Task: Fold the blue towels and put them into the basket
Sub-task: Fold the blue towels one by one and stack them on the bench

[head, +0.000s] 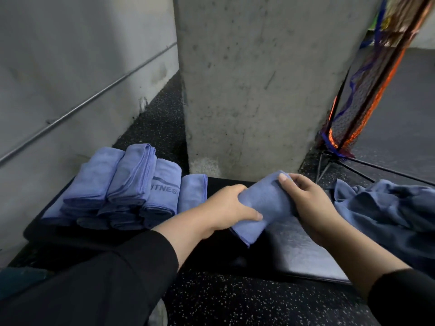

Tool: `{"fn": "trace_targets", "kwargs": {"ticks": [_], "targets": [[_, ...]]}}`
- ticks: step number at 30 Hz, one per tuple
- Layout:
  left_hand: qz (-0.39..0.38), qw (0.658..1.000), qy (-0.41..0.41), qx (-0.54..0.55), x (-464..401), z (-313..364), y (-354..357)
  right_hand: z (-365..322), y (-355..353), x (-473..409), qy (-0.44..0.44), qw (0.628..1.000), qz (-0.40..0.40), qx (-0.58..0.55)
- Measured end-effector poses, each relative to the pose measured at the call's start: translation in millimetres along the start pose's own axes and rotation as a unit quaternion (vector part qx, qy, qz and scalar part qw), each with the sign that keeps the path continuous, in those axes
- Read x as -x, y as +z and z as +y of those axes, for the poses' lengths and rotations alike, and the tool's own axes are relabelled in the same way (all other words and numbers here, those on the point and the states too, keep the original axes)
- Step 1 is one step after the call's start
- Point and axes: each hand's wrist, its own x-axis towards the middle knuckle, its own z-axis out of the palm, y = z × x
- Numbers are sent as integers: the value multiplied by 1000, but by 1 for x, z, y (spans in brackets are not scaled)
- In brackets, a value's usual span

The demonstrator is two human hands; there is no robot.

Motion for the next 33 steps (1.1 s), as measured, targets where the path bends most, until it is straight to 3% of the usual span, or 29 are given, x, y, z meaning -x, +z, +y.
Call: {"fn": "trace_targets", "kwargs": {"ticks": [3,6,10,16,21,23,26,28,29,33], "targets": [[4,989,-31,144,15,6,-12,-15,15,9,67,987,-38,-142],[-9,971,-68,231,32,7,-19,-20,30,22,90,978,-86,-169],[-27,952,-80,294,51,-1,-27,-26,48,31,120,975,-92,-162],[13,952,-90,291,68,-17,-43,-32,76,17,120,982,-35,-141],[46,944,-88,314,74,-24,-61,-39,98,5,139,974,-146,-103],[38,957,-102,268,78,-25,-70,-39,104,-5,124,979,-143,-75],[94,991,-85,-31,81,-26,-85,-34,115,-24,86,992,-88,3],[146,964,-30,-219,84,-27,-93,-27,121,-35,75,995,-66,31],[156,953,-8,-261,85,-27,-95,-23,124,-41,77,994,-64,34],[202,924,70,-316,83,-37,-99,-7,141,-59,85,991,-81,66]]}}
